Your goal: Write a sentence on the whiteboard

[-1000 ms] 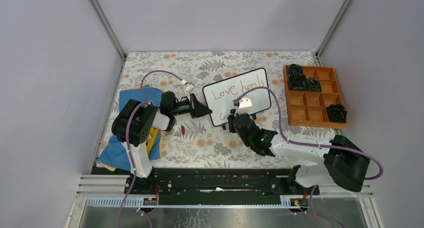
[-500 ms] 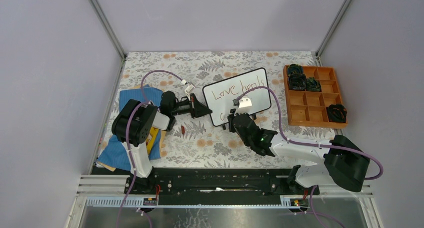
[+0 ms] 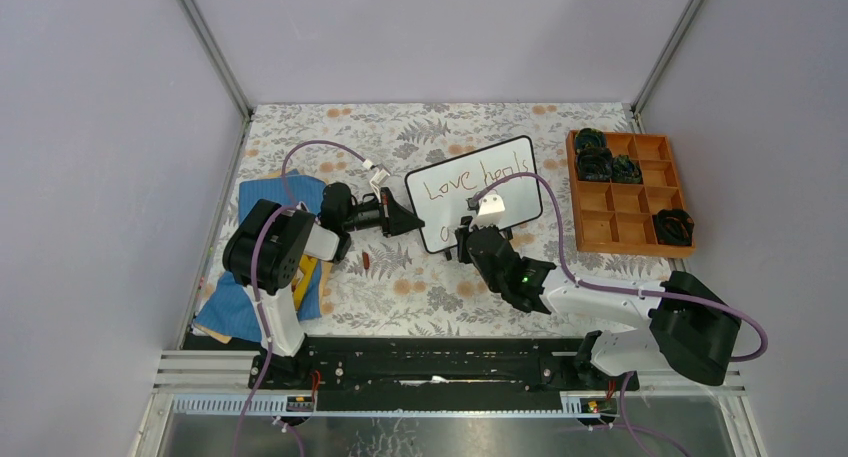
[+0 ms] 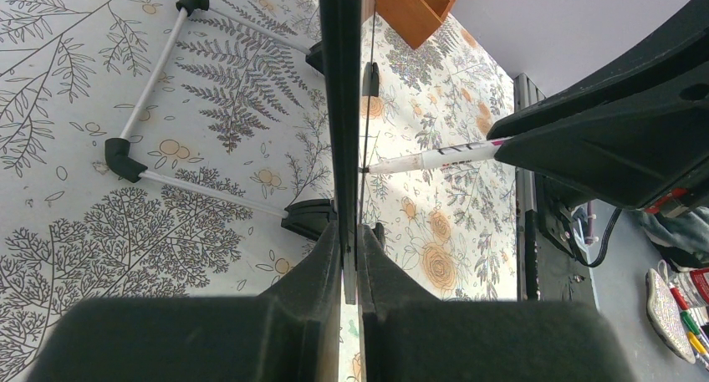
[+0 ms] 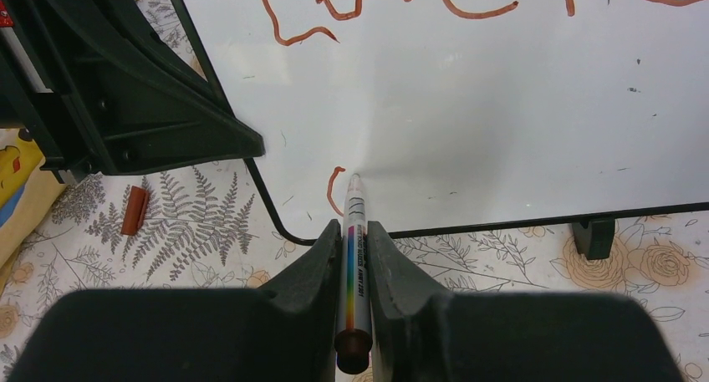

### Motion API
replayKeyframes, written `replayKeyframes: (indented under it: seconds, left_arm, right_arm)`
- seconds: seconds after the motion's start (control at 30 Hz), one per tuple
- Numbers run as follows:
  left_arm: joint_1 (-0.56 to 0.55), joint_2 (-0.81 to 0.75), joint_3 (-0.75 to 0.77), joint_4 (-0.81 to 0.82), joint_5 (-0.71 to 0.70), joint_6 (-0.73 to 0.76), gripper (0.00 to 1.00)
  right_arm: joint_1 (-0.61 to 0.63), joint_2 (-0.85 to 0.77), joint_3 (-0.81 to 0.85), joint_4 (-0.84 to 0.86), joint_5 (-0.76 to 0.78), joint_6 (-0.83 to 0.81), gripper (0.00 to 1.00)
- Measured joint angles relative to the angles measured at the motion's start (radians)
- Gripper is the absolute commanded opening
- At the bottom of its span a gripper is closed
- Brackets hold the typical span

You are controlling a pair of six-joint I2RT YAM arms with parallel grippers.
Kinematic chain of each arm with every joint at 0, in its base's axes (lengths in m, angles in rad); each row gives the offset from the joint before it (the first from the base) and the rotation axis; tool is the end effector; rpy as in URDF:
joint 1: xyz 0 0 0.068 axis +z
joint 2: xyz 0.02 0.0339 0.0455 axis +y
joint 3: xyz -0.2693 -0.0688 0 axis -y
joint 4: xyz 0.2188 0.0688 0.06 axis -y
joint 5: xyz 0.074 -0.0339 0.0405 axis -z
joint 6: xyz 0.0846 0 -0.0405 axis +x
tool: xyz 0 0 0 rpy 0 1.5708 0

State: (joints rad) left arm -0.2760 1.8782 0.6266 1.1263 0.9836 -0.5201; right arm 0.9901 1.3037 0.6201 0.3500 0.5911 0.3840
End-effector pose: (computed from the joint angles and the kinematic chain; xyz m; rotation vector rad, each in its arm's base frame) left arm 0.3147 -0.1623 0.1662 0.5806 1.7560 -1.3975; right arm 0.2000 0.2189 0.2343 -0.1669 1.8570 0.3937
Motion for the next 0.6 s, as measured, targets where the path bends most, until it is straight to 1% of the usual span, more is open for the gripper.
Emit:
replayKeyframes:
  seconds: [0.6]
  left_arm:
    - [0.0,0.0,0.0,-0.001,0.0,0.0,0.0]
  right_arm:
    - [0.0,-0.001,0.0,0.0,0.002,-0.006,0.0]
